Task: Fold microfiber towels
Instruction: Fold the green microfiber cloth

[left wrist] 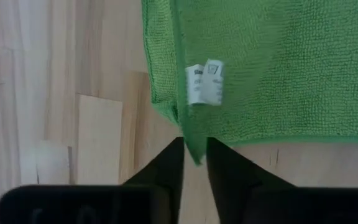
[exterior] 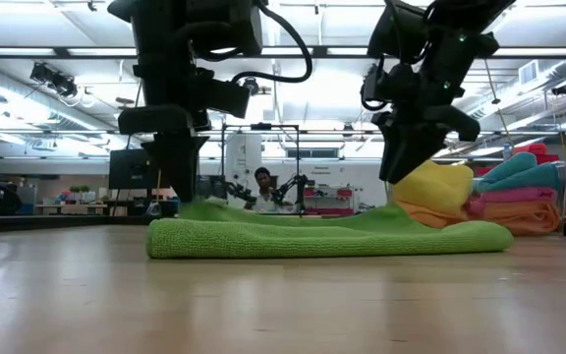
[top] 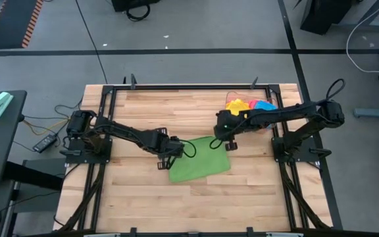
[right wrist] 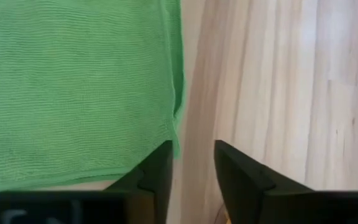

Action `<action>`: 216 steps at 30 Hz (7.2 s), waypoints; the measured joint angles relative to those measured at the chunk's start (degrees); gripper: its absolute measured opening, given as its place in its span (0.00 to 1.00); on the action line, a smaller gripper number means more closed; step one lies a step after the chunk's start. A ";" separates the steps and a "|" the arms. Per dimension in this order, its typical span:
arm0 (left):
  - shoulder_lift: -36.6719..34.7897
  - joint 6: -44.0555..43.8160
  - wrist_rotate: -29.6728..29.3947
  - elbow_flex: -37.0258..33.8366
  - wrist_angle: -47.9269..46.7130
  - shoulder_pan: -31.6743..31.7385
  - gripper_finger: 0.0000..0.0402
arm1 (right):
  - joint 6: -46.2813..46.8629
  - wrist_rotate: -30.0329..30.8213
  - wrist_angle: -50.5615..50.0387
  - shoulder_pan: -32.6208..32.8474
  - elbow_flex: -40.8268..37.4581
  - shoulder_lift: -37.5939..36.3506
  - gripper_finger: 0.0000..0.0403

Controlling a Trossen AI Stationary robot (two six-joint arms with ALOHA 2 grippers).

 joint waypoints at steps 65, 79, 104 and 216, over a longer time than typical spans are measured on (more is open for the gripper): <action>-0.57 25.86 6.17 1.49 17.24 -9.11 0.25 | 10.27 14.59 -5.39 19.21 -5.35 2.93 0.41; 8.04 29.57 6.15 1.46 20.53 -2.69 0.19 | 50.47 7.98 -1.11 24.89 -2.64 2.91 0.41; 11.65 21.60 21.22 1.57 32.60 -10.77 0.10 | 11.56 6.07 3.40 6.93 -12.39 2.67 0.41; 12.56 30.95 18.65 10.27 14.50 -8.15 0.04 | 38.03 21.35 34.17 43.87 -4.07 24.44 0.25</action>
